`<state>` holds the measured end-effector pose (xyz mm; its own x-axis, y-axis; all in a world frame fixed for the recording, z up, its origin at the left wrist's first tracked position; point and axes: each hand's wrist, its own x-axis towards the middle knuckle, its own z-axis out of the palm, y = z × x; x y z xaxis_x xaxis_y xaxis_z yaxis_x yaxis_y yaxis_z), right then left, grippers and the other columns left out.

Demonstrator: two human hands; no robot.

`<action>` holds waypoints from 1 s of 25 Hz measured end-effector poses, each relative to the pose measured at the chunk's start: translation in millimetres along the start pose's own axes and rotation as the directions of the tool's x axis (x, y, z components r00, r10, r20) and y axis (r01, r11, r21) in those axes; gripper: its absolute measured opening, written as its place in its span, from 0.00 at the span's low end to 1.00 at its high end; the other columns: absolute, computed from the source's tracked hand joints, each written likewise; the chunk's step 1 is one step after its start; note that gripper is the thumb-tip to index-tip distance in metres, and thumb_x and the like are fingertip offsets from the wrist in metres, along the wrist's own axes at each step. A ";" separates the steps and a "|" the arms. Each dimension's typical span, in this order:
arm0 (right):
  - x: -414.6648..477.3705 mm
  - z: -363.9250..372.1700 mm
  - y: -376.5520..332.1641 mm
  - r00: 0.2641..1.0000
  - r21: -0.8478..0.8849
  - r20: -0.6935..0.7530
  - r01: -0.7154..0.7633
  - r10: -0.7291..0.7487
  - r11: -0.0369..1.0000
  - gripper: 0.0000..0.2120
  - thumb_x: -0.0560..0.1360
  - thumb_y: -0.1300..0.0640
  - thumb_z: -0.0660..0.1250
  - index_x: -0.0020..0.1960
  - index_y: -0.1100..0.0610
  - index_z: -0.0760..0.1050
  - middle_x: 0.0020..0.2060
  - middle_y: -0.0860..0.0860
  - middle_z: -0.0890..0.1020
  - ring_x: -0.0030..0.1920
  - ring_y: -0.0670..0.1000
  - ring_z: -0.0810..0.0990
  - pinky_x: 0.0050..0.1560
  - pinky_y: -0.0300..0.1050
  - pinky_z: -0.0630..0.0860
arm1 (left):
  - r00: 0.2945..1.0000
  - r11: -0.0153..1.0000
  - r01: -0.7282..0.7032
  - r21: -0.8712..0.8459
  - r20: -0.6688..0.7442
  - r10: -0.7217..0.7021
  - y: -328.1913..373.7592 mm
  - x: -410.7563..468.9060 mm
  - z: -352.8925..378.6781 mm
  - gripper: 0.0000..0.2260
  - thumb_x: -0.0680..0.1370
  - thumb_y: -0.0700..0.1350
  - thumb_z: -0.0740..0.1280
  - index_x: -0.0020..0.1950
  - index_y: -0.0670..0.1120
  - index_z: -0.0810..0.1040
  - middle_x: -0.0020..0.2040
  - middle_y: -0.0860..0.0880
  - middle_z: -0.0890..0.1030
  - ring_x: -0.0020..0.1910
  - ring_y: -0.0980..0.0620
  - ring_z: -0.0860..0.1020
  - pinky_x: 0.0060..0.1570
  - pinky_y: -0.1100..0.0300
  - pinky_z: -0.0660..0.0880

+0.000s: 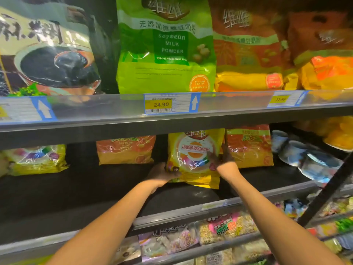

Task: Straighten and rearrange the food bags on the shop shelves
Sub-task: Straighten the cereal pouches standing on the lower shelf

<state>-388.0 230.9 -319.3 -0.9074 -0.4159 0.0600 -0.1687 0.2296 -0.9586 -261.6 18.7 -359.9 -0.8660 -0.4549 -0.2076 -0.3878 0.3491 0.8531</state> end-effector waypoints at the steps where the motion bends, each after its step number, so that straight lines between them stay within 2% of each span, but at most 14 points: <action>1: 0.9 -1.2 0.5 1.000 -0.001 0.008 -0.009 0.009 1.000 0.35 0.80 0.53 0.70 0.82 0.52 0.57 0.77 0.55 0.69 0.75 0.59 0.70 0.65 0.48 0.74 | 1.000 1.000 0.003 -0.009 0.001 -0.003 0.4 -2.3 0.0 0.23 0.73 0.57 0.78 0.64 0.50 0.78 0.56 0.54 0.81 0.57 0.51 0.78 0.59 0.53 0.75; 5: -4.2 -4.6 -5.6 1.000 -0.061 0.027 0.010 -0.009 0.998 0.38 0.78 0.48 0.71 0.82 0.51 0.58 0.77 0.55 0.69 0.74 0.59 0.73 0.69 0.59 0.76 | 1.000 1.000 -0.012 -0.006 -0.014 0.012 -3.9 -11.5 -4.2 0.35 0.67 0.66 0.78 0.68 0.51 0.78 0.63 0.52 0.82 0.61 0.48 0.79 0.64 0.48 0.77; 8: -8.1 -1.4 -14.1 1.000 -0.087 0.027 0.017 -0.014 0.996 0.38 0.77 0.47 0.73 0.81 0.49 0.59 0.75 0.54 0.72 0.71 0.58 0.75 0.66 0.59 0.78 | 0.998 0.998 -0.045 -0.042 -0.041 0.044 -5.3 -25.1 -12.9 0.42 0.61 0.70 0.77 0.71 0.51 0.77 0.65 0.51 0.81 0.62 0.48 0.79 0.66 0.46 0.77; 11: -20.2 5.5 -26.7 0.999 -0.135 0.010 0.039 -0.039 0.990 0.33 0.80 0.51 0.70 0.80 0.51 0.59 0.68 0.50 0.75 0.65 0.55 0.77 0.60 0.52 0.79 | 0.996 0.995 -0.079 -0.064 -0.050 0.075 -5.5 -41.9 -24.7 0.39 0.64 0.69 0.77 0.70 0.51 0.77 0.65 0.52 0.82 0.61 0.50 0.80 0.64 0.50 0.77; 13: -29.8 11.5 -33.9 1.000 -0.148 -0.016 0.012 -0.015 0.989 0.29 0.81 0.53 0.69 0.79 0.53 0.62 0.63 0.50 0.77 0.53 0.53 0.81 0.53 0.50 0.81 | 0.998 0.993 -0.050 -0.103 -0.044 0.045 -10.6 -52.0 -33.1 0.31 0.72 0.62 0.77 0.70 0.50 0.76 0.64 0.53 0.80 0.60 0.50 0.78 0.61 0.54 0.75; 15: -42.3 22.5 -43.4 1.000 -0.160 -0.022 0.003 -0.007 0.987 0.20 0.82 0.57 0.67 0.72 0.53 0.69 0.54 0.51 0.80 0.42 0.45 0.77 0.42 0.44 0.78 | 0.999 0.993 0.013 -0.118 -0.040 -0.018 -18.9 -68.0 -44.2 0.30 0.74 0.63 0.75 0.70 0.50 0.76 0.63 0.52 0.79 0.62 0.48 0.78 0.60 0.54 0.74; 17: -57.7 34.2 -54.5 1.000 -0.231 -0.022 -0.027 0.023 0.973 0.04 0.81 0.56 0.67 0.53 0.56 0.74 0.40 0.50 0.77 0.34 0.46 0.72 0.35 0.41 0.69 | 0.997 0.994 0.022 -0.110 -0.067 -0.029 -32.0 -81.6 -57.7 0.36 0.70 0.68 0.75 0.68 0.45 0.76 0.64 0.47 0.80 0.61 0.46 0.79 0.59 0.53 0.76; 18: -65.6 41.5 -58.6 0.999 -0.255 -0.022 -0.036 0.031 0.966 0.08 0.81 0.55 0.67 0.45 0.58 0.73 0.36 0.51 0.75 0.33 0.47 0.71 0.34 0.43 0.67 | 0.996 0.995 0.013 -0.100 -0.084 -0.021 -36.4 -92.7 -65.3 0.41 0.67 0.71 0.75 0.68 0.43 0.76 0.64 0.46 0.81 0.60 0.46 0.80 0.58 0.52 0.78; 20: -86.0 57.1 -71.3 0.999 -0.260 -0.034 -0.007 -0.002 0.966 0.12 0.80 0.53 0.68 0.42 0.57 0.69 0.34 0.50 0.72 0.32 0.47 0.70 0.32 0.43 0.65 | 0.994 0.992 -0.032 -0.120 -0.111 0.018 -46.4 -112.7 -82.6 0.47 0.60 0.74 0.76 0.70 0.45 0.77 0.64 0.47 0.82 0.60 0.47 0.81 0.60 0.47 0.80; 22: -106.5 71.8 -83.6 0.998 -0.247 -0.037 0.040 -0.050 0.968 0.13 0.80 0.51 0.69 0.45 0.57 0.69 0.37 0.50 0.72 0.35 0.47 0.71 0.32 0.44 0.65 | 0.990 0.985 -0.074 -0.156 -0.128 0.054 -52.1 -133.9 -96.8 0.38 0.64 0.68 0.79 0.66 0.47 0.80 0.60 0.49 0.84 0.58 0.49 0.83 0.63 0.46 0.80; 24: -128.2 91.6 -94.1 0.995 -0.239 -0.023 0.084 -0.092 0.967 0.14 0.80 0.48 0.69 0.51 0.58 0.70 0.41 0.50 0.74 0.39 0.46 0.73 0.34 0.45 0.67 | 0.985 0.982 -0.114 -0.154 -0.143 0.092 -61.6 -158.0 -114.9 0.25 0.67 0.62 0.80 0.56 0.47 0.83 0.53 0.49 0.87 0.53 0.51 0.84 0.62 0.48 0.80; 25: -137.7 101.9 -97.2 0.992 -0.227 -0.010 0.116 -0.122 0.967 0.15 0.80 0.47 0.69 0.52 0.58 0.70 0.42 0.49 0.75 0.40 0.46 0.74 0.35 0.45 0.68 | 0.982 0.982 -0.122 -0.144 -0.160 0.098 -68.4 -168.3 -123.7 0.25 0.67 0.63 0.80 0.53 0.46 0.83 0.50 0.48 0.87 0.51 0.50 0.85 0.60 0.48 0.81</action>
<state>-207.4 176.2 -262.7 -0.8839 -0.4320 0.1792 -0.3562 0.3734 -0.8565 -50.3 -29.9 -324.1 -0.8380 -0.5440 -0.0433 -0.2303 0.2805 0.9318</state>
